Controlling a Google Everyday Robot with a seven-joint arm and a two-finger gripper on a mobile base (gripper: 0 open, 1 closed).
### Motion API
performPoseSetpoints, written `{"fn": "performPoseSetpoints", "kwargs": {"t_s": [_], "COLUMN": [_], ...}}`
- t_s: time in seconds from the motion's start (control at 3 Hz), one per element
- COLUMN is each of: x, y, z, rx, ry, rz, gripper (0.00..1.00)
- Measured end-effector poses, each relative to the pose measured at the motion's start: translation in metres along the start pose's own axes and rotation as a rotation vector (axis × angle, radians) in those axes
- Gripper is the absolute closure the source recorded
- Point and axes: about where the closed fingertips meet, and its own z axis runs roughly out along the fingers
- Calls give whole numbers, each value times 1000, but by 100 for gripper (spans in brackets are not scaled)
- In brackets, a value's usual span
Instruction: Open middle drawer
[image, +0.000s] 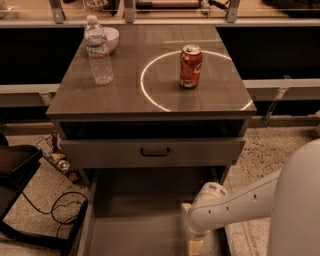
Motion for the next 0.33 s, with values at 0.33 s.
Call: {"fn": "performPoseSetpoints", "kwargs": {"t_s": [0.33], "x": [0], "y": [0], "z": [0], "rx": [0], "ry": [0], "rz": [0], "gripper": [0]}}
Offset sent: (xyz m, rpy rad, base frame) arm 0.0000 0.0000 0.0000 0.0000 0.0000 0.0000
